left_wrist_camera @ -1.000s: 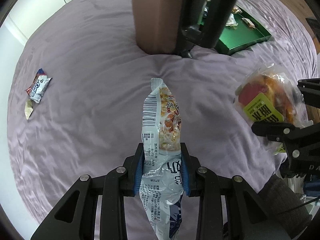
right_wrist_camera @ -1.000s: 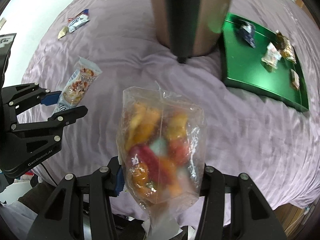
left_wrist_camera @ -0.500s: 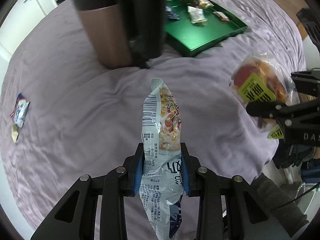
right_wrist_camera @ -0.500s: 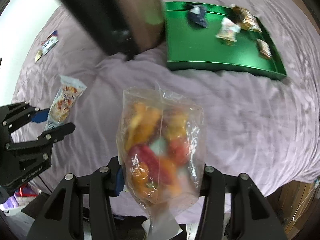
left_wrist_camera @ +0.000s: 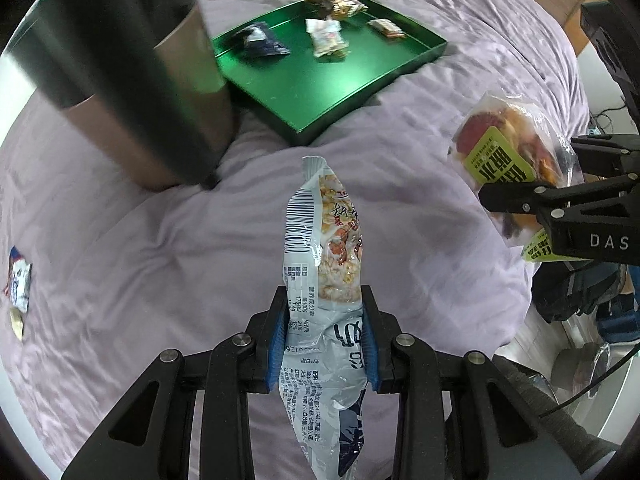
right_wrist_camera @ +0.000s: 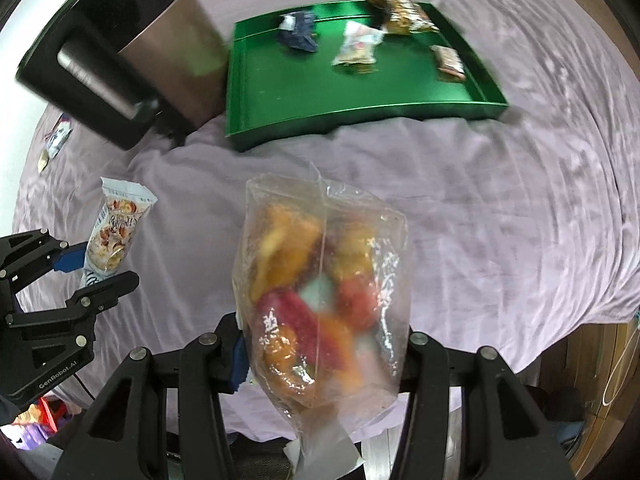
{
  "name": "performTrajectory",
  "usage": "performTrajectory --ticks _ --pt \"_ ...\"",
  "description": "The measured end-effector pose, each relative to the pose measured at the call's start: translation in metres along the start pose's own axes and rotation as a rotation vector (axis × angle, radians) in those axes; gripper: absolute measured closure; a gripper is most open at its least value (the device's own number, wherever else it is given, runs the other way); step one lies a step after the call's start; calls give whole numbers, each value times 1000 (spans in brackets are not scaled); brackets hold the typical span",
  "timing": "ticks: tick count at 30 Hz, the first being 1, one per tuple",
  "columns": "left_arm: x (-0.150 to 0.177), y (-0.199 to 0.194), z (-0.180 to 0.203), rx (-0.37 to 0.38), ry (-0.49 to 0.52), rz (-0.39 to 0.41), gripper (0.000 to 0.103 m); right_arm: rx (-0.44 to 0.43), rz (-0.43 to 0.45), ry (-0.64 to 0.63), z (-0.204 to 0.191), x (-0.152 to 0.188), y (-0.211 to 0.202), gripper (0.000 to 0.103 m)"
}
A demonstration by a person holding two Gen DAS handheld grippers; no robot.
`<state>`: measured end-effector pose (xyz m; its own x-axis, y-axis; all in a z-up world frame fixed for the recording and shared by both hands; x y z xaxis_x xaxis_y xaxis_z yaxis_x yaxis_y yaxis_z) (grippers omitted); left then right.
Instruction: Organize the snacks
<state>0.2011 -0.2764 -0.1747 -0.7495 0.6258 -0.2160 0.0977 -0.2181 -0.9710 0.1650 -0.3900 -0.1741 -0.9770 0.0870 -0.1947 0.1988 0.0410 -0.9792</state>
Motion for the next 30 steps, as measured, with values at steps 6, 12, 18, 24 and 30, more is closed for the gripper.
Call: performTrajectory --ticks 6,12,18,24,30 --pt "-26 7 24 23 25 10 75 27 38 54 30 -10 -5 52" --pt "-82 11 43 44 11 71 75 68 112 64 67 -50 -11 52" --pt "-153 20 33 15 -84 158 75 108 208 63 104 -111 -15 52" --pt "-197 47 10 -50 -169 171 75 134 240 41 122 -157 0 52" --pt "-217 80 5 -81 -208 156 74 137 226 27 129 -179 30 52"
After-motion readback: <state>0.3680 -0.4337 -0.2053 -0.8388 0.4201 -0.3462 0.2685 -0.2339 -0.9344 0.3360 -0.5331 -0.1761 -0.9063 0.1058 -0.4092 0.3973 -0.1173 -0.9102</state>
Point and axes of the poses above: each gripper's, at about its wrist camera, not at the fingertips, and y roughly the way its jaws point, z to its right, x to its underside, the point moved 9 cm from there along y, roughly the way its jaws point, and after that the axes turned 10 degrees about -y, right-handed, at the moved point
